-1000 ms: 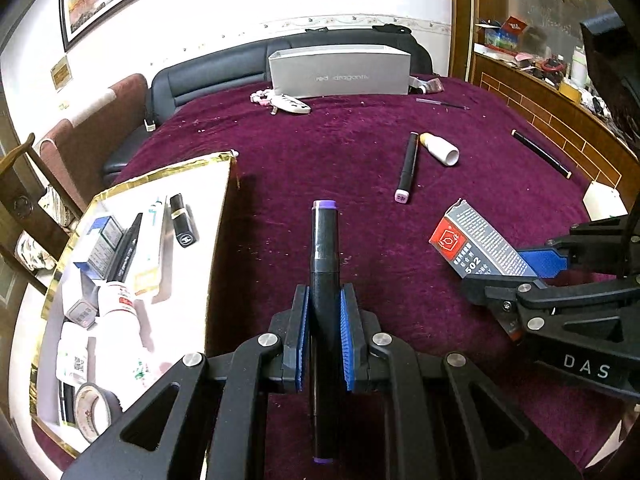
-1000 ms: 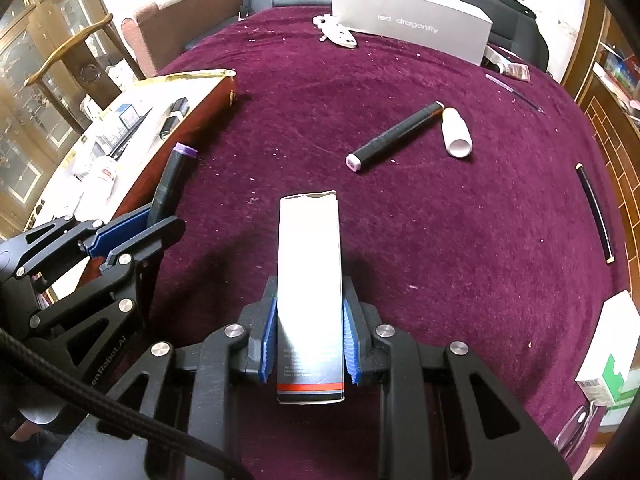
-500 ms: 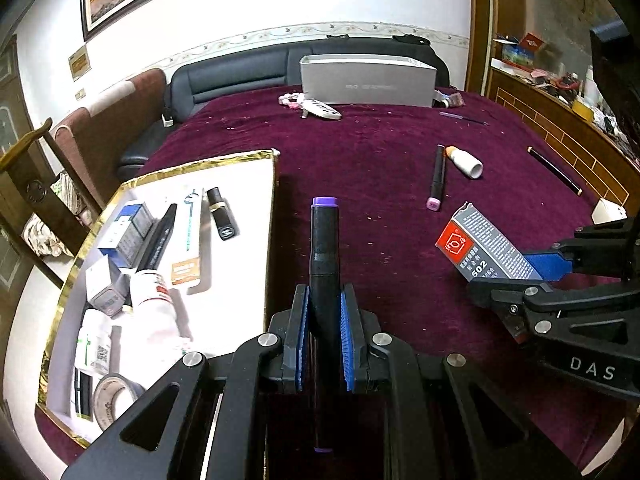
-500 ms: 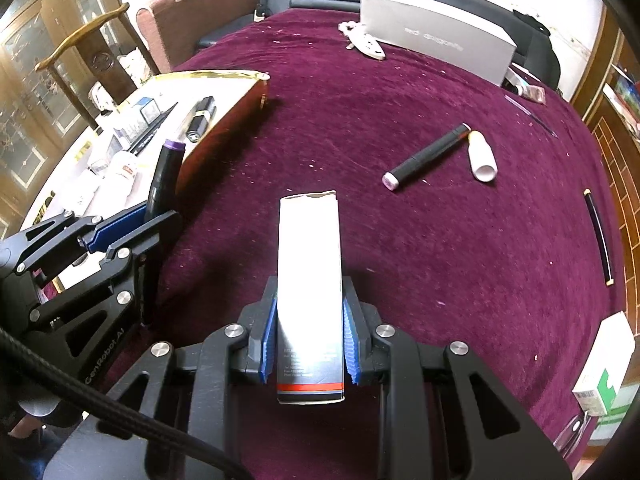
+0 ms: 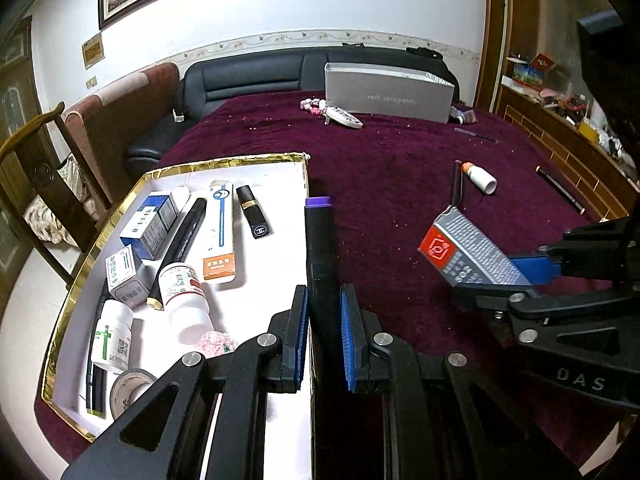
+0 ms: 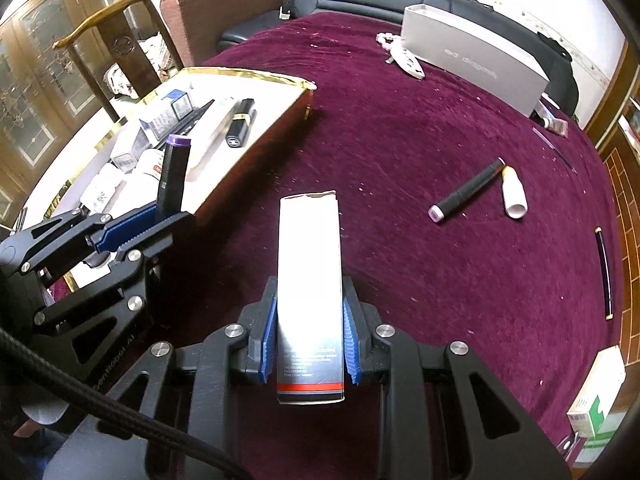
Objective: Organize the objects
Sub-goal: 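Carry the marker and white-and-red box over the tray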
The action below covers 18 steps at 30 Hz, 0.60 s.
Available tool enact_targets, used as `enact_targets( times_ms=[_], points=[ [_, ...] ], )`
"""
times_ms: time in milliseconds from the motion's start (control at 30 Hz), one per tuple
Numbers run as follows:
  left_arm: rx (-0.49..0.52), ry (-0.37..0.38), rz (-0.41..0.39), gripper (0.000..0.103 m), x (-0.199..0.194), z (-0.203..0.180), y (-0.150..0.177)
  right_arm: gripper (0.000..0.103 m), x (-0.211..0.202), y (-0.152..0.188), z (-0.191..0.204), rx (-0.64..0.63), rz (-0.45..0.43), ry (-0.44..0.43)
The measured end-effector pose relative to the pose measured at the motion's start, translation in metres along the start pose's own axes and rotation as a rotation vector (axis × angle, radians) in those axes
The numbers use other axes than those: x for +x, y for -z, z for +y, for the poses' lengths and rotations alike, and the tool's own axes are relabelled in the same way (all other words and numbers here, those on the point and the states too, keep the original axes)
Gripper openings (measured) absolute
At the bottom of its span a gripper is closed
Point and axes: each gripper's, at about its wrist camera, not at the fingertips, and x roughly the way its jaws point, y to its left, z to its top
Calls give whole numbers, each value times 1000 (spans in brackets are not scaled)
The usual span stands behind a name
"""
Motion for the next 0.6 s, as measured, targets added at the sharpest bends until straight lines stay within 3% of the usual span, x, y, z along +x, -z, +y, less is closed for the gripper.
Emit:
enact_targets(
  times_ms=[300, 600],
  points=[
    [-24, 108, -58, 12, -15, 13, 0, 25, -5, -12, 13, -3, -24, -15],
    [-57, 157, -102, 13, -30, 30, -4, 25, -7, -21, 21, 22, -39, -40]
  ],
)
